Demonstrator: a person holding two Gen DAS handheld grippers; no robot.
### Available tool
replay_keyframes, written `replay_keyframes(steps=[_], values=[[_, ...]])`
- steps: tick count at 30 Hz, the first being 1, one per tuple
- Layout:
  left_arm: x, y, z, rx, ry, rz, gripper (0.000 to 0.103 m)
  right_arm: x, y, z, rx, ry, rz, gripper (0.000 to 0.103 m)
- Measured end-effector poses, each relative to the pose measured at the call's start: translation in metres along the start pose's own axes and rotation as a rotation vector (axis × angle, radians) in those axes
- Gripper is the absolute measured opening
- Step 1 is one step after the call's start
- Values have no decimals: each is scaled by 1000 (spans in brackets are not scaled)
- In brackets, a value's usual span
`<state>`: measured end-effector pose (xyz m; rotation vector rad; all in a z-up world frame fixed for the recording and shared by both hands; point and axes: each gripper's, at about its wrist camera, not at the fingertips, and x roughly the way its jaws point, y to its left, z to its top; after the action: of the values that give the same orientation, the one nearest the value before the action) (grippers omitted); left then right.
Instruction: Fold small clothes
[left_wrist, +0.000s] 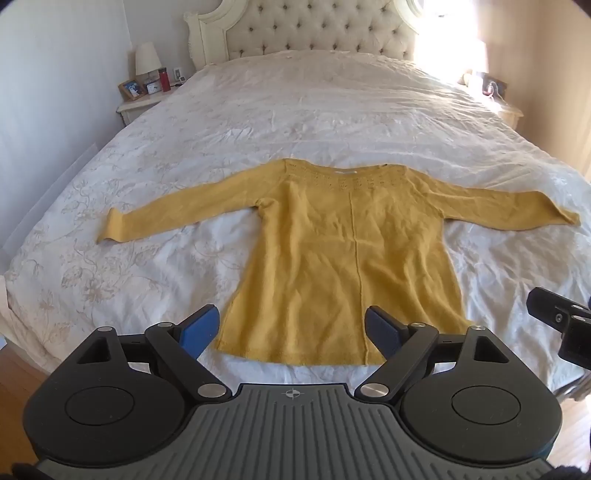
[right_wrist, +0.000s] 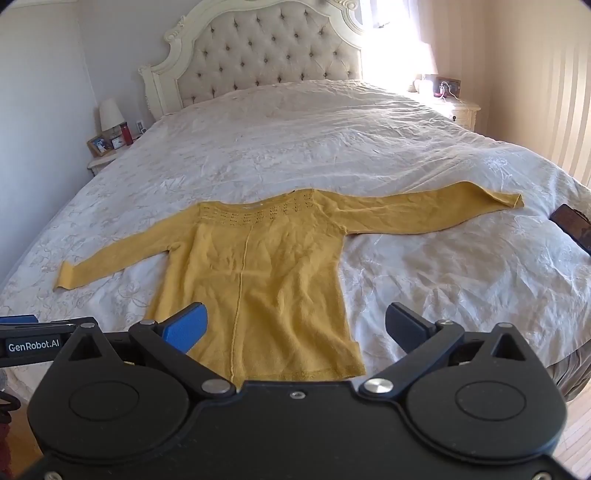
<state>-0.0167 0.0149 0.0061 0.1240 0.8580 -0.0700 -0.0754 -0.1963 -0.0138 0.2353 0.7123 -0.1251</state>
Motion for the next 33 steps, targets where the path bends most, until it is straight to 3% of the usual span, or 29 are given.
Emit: replay_keyframes(steps=[33], values=[[7,-1,-3,-11,19,-7,86,1,0,-1,21,1,50,102]])
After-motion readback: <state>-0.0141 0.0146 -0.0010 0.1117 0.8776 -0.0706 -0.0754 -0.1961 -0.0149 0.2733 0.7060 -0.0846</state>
